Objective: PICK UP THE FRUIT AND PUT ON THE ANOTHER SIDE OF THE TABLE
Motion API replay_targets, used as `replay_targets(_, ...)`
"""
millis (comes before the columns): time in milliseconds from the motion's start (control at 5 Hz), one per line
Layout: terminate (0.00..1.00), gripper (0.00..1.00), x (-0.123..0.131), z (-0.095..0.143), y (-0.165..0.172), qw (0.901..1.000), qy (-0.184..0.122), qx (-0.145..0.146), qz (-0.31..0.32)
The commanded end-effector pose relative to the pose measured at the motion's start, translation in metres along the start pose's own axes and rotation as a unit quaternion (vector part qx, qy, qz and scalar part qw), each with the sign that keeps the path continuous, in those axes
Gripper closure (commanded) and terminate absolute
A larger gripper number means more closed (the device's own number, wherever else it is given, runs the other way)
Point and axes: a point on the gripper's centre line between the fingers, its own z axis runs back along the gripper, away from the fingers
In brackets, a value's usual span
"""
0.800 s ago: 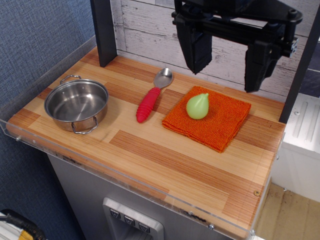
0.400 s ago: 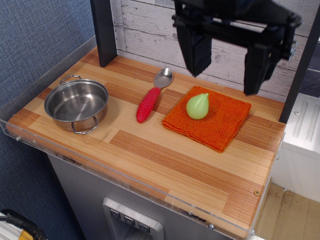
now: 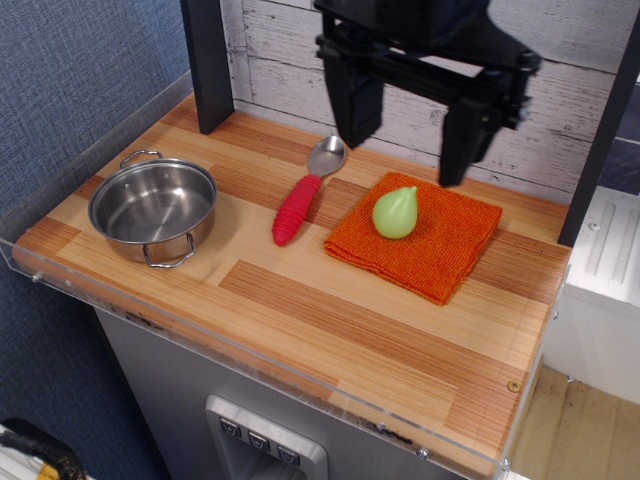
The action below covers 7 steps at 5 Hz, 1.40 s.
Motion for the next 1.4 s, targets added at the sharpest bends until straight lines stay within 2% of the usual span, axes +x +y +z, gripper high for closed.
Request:
replay_targets(0, 0.0, 0.0, 0.021, -0.027, 0.038, 0.999, 0.017, 0.04, -0.003)
replay_targets(400, 0.0, 0.0, 0.038, -0.072, 0.055, 0.9973, 0.033, 0.039, -0.054)
replay_targets(1200, 0.0, 0.0, 0.062, -0.123, 0.062, 0.994, 0.034, 0.032, -0.098)
